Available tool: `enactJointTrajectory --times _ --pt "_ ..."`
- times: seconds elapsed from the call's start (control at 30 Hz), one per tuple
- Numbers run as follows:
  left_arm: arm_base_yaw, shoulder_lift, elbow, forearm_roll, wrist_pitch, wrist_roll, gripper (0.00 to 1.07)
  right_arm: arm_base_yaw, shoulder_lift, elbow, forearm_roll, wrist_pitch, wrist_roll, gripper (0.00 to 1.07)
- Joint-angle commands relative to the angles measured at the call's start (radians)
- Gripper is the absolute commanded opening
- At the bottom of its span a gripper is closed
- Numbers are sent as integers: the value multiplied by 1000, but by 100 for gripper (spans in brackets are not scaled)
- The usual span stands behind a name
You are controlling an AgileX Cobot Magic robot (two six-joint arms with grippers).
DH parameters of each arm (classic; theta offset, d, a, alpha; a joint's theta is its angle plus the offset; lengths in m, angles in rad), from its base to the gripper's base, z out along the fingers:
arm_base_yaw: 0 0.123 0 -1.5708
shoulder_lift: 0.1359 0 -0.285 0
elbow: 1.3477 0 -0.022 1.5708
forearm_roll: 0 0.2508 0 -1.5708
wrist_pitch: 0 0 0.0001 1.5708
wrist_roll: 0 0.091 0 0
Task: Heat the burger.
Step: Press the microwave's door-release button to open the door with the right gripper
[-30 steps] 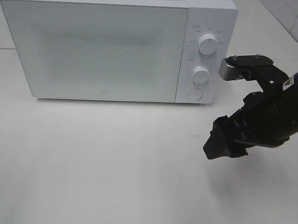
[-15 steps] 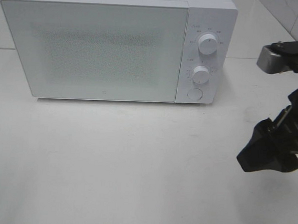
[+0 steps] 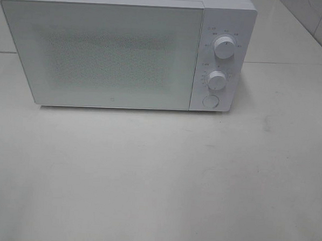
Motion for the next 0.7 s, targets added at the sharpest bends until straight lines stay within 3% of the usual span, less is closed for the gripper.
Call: enactJointTrajectory --times 0.03,0.17,0.3,0.7 --pt "3 -28 3 -4 -11 -5 95 -7 -146 23 -8 20 29 75" --pt "3 -28 3 -4 -11 -5 95 -7 -336 47 -33 27 90 75" --pt "3 -28 3 -4 -11 -5 95 -7 -425 69 -68 33 123 75" --pt "3 -28 3 -4 -11 -5 95 -193 -622 177 -95 36 155 75"
